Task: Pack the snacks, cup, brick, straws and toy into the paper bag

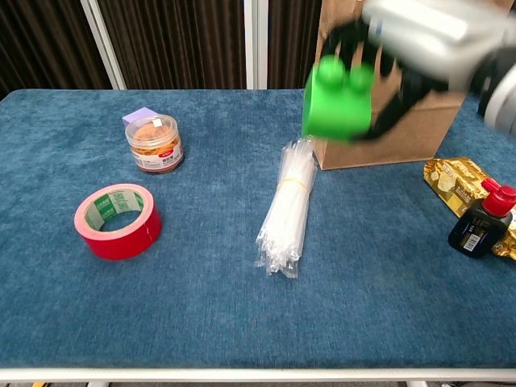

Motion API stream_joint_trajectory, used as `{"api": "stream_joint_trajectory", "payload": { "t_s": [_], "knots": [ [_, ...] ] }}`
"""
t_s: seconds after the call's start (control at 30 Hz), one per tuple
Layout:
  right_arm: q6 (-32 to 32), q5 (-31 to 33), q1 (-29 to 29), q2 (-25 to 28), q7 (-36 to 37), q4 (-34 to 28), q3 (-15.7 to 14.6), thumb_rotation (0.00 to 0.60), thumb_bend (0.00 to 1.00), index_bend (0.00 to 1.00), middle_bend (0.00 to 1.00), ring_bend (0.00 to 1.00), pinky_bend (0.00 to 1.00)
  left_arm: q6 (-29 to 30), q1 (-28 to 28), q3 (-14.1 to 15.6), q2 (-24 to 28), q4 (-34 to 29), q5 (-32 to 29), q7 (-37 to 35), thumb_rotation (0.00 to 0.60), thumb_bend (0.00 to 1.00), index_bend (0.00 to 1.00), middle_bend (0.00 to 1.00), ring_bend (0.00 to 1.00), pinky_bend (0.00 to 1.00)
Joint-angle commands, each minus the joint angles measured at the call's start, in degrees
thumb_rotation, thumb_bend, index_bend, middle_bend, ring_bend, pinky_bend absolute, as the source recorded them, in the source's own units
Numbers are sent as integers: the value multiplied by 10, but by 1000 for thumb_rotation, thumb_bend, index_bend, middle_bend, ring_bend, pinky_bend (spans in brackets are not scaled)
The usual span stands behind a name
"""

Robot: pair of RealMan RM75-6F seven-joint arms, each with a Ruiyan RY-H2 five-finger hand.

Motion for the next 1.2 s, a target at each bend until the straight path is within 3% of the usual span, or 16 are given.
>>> {"api": "stream_joint_trajectory", "payload": {
  "t_s": [0.03,0.17,0.43,0.97,1.2],
  "knots": [
    [27,-19,26,21,-40,-4,50,600,0,493,478,421,432,0,0,0,1,-2,0,2,600,183,128,114,9,137],
    [45,-20,52,31,-77,16,101,600,0,494,478,422,432,1,-1,-1,2,-3,0,4,600,183,128,114,9,136],
    [50,14,88,56,-83,62,171,600,0,495,479,422,432,0,-1,0,4,-6,0,6,600,183,128,114,9,136],
    [16,114,127,51,-44,201,182,600,0,495,479,420,433,1,-4,0,22,-45,4,25,600,183,128,114,9,136],
    [-12,171,123,58,-10,192,178,600,0,497,478,402,426,-4,-7,1,20,-51,6,35,600,183,128,115,9,137]
  ]
}}
